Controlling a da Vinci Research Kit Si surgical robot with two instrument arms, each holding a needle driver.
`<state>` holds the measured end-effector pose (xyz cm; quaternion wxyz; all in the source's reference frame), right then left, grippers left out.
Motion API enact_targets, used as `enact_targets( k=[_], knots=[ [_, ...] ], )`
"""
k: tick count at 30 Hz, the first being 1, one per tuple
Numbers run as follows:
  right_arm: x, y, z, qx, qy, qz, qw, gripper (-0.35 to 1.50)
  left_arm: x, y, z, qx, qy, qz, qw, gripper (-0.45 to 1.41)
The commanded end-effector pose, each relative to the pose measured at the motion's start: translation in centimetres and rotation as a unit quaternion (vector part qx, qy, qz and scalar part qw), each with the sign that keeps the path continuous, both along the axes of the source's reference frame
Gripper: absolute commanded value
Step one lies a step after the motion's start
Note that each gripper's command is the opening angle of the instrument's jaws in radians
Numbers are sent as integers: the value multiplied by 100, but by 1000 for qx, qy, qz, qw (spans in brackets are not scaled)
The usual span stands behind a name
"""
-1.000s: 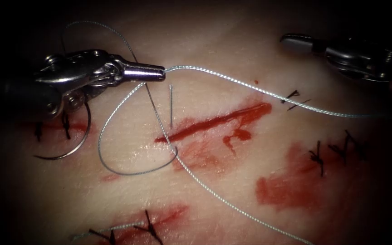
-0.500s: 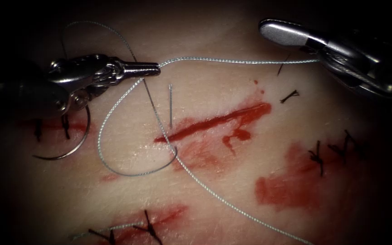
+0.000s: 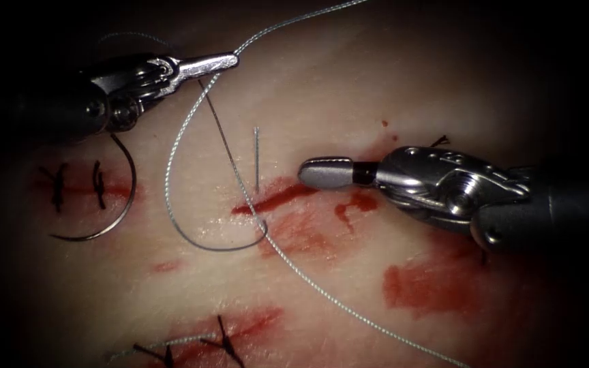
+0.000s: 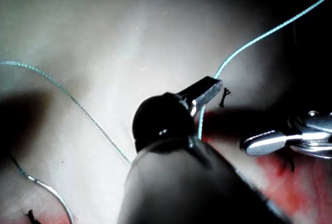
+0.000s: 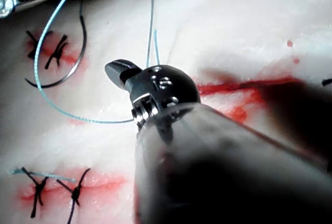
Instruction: Wound Closure
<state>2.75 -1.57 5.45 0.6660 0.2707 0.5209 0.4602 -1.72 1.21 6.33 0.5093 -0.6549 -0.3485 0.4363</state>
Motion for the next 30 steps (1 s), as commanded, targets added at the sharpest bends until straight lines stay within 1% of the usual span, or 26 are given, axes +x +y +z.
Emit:
enact_targets(
  k=[1,2,3,5,6,9,13,14,15,18,20,22,24,26,28,29,30],
  knots=[
    [14,1,20,-7,-3,8,1000,-35,-13,-3,5,-5,-7,3,1000,-45],
    [18,-5,32,-45,3,-15,999,-35,-29,-8,0,-12,-19,4,1000,-45],
    [20,-12,39,-81,13,-39,996,-35,-34,-11,-1,-16,-22,3,1000,-45],
    [23,-25,46,-128,33,-76,988,-35,-41,-15,-5,-42,-18,-24,999,-45],
    [25,-33,50,-150,45,-94,983,-35,-42,-16,-7,-47,-24,-32,998,-45],
    [31,-50,54,-171,80,-112,976,-35,-39,-12,-5,-65,-46,-50,996,-45],
    [45,-73,55,-194,166,-114,960,-35,-30,-4,2,-76,-92,-75,990,-45],
    [48,-76,55,-199,176,-118,957,-35,-29,-2,4,-78,-101,-79,989,-45],
    [53,-79,54,-205,186,-124,953,-35,-28,0,4,-81,-103,-81,988,-45],
    [65,-82,55,-221,196,-128,947,-35,-28,4,4,-64,-120,-82,987,-45],
    [72,-83,56,-244,212,-127,938,-35,-30,5,1,-60,-124,-84,987,-45],
    [79,-84,57,-253,227,-128,932,-35,-31,7,0,-56,-130,-80,987,-45],
    [84,-84,57,-269,249,-128,922,-35,-32,9,-2,-54,-139,-75,986,-45],
    [91,-83,58,-292,272,-127,908,-35,-34,10,-3,-43,-145,-74,986,-45],
    [96,-82,58,-316,278,-127,898,-35,-36,11,-4,-36,-147,-76,986,-45],
    [102,-81,57,-329,267,-129,897,-35,-39,12,-6,-31,-150,-74,985,-45],
    [104,-82,56,-328,269,-131,896,-35,-41,12,-7,-28,-151,-73,985,-45]
  ],
)
